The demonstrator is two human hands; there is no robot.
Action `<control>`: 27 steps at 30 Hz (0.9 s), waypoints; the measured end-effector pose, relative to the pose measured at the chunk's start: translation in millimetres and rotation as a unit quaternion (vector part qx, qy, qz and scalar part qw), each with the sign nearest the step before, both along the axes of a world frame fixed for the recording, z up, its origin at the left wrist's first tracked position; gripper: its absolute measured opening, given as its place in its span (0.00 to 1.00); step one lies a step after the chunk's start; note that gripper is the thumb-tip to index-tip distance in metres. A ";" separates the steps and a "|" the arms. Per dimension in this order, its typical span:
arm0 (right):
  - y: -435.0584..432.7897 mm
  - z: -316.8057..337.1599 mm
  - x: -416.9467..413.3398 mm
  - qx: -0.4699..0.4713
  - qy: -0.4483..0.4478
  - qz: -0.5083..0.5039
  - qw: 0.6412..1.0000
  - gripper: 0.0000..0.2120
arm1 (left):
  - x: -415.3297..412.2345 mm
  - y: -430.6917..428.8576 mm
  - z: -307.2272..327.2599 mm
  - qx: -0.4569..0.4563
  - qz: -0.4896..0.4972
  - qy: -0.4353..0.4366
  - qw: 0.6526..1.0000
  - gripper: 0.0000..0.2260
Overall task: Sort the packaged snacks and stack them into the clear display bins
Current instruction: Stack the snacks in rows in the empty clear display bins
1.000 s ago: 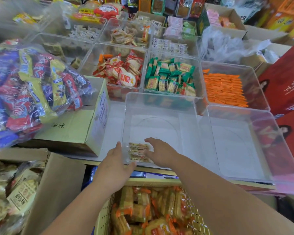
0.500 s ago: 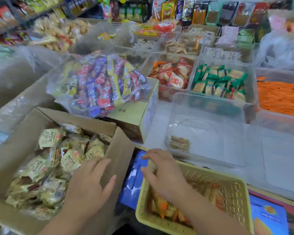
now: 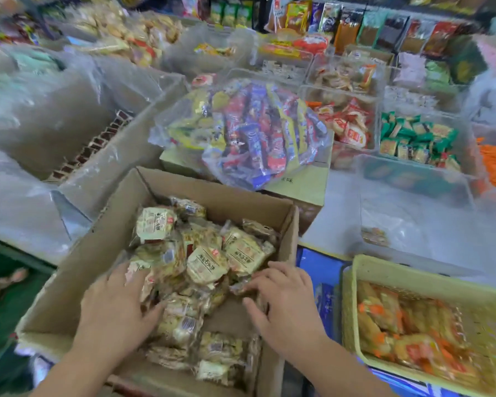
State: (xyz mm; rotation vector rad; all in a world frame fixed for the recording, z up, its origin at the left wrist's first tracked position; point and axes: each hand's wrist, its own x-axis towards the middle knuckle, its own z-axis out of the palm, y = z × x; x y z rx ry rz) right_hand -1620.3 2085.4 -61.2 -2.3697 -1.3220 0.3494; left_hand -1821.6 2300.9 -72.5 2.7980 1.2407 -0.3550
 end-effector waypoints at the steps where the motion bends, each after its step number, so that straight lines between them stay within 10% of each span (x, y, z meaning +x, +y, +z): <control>1: 1.9 -2.0 -3.0 -0.029 -0.019 0.000 0.999 0.18 | -7.3 7.1 -0.4 -0.001 -0.013 0.000 1.000 0.34; 9: 17.7 -3.8 -11.4 -0.092 -0.110 -0.027 0.989 0.16 | -46.4 32.8 0.8 0.026 0.003 -0.116 0.993 0.35; 13: 53.0 -5.0 -13.8 -0.064 0.027 -0.093 0.993 0.21 | -53.3 32.0 -4.9 0.016 0.009 -0.143 0.990 0.33; 22: 110.6 -41.5 0.2 -0.172 0.176 -0.286 0.926 0.65 | -56.6 33.1 -9.7 0.001 0.004 -0.133 0.991 0.31; 27: 131.3 -56.6 -23.4 -0.184 0.121 -0.366 0.904 0.72 | -58.0 35.5 -11.9 -0.003 -0.007 -0.144 0.990 0.30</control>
